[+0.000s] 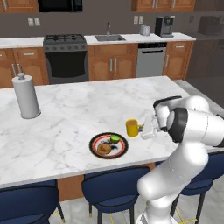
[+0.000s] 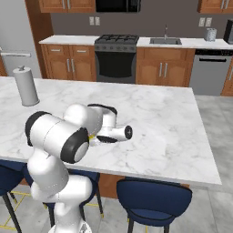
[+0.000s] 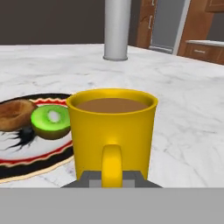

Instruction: Pick up the brewed coffee from the coffee machine and place it next to the breakfast plate on the dining counter.

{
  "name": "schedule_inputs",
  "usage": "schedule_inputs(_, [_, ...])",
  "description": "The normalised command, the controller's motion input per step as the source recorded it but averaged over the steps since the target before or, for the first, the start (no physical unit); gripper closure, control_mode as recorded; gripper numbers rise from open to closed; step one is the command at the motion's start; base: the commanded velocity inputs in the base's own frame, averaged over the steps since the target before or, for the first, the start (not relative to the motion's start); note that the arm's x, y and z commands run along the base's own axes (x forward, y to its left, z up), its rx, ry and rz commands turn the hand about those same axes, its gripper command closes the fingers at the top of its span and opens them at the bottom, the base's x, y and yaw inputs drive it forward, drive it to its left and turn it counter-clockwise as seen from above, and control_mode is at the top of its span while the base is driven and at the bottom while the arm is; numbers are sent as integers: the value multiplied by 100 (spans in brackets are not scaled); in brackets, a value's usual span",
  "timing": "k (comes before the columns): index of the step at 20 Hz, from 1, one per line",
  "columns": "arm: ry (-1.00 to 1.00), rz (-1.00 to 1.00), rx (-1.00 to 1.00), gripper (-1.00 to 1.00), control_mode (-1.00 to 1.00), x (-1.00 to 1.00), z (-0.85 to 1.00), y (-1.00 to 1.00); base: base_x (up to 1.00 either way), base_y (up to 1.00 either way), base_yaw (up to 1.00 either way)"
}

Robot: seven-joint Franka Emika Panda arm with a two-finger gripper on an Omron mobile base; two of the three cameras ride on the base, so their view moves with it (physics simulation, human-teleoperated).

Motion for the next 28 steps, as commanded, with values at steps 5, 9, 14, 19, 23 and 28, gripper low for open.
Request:
schedule_inputs(5, [0, 0, -2, 100, -100, 22, -36, 0, 0, 0, 0])
schedule_inputs(9, [0, 0, -1, 100, -100, 13, -32, -1, 0, 0, 0])
schedule_inputs(14, [0, 0, -3, 100, -100, 14, -31, 0, 0, 0, 0])
schedule_inputs(19, [0, 0, -7, -100, -100, 2, -8, 1, 0, 0, 0])
schedule_inputs(23, [0, 0, -1, -100, -100, -21, 9, -1, 0, 0, 0])
schedule_inputs(28, [-5, 0, 0, -100, -100, -47, 48, -5, 0, 0, 0])
